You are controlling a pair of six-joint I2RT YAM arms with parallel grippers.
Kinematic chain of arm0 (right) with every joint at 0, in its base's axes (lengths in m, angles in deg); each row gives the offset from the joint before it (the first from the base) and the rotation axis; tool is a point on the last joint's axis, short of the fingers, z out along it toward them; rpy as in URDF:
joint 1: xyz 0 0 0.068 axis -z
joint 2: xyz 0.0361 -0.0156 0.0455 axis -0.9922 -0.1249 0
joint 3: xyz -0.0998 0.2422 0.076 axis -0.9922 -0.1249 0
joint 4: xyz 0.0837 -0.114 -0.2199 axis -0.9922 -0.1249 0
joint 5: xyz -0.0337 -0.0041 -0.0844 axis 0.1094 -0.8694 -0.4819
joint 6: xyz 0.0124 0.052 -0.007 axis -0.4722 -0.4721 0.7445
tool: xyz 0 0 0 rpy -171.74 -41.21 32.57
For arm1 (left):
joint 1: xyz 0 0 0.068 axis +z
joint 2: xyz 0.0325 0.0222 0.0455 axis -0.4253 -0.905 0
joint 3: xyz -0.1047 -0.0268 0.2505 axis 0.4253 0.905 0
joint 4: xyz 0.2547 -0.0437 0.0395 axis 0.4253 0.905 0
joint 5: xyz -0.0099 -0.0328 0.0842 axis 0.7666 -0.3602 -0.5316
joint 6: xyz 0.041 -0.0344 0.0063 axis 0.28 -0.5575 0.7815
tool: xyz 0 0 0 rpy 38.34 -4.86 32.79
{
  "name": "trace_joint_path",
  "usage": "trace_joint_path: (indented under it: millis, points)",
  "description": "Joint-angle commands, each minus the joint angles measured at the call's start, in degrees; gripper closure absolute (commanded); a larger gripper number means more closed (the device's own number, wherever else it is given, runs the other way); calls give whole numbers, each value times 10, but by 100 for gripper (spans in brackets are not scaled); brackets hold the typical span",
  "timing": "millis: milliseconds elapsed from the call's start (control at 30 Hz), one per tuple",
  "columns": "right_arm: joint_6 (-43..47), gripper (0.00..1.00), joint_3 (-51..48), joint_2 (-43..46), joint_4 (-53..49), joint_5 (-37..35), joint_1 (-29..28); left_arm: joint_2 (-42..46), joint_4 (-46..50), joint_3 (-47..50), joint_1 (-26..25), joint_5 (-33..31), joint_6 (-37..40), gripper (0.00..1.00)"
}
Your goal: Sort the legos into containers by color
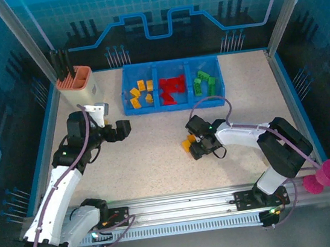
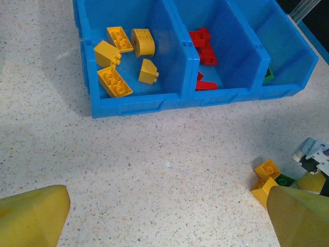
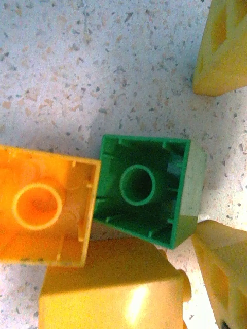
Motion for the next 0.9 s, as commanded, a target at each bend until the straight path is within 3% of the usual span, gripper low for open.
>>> trace_joint_path:
  millis: [0,567,867]
  points:
    - [32,32,24,-15,111,15,-24,-2,9,-19,6,-4,7,1]
    - [36,36,51,-53,94,-9,-19,3,10,-18,7,-1,8,1]
    - [44,39,34,-9,51,-23,-4,3,9,-18,8,1,8,1]
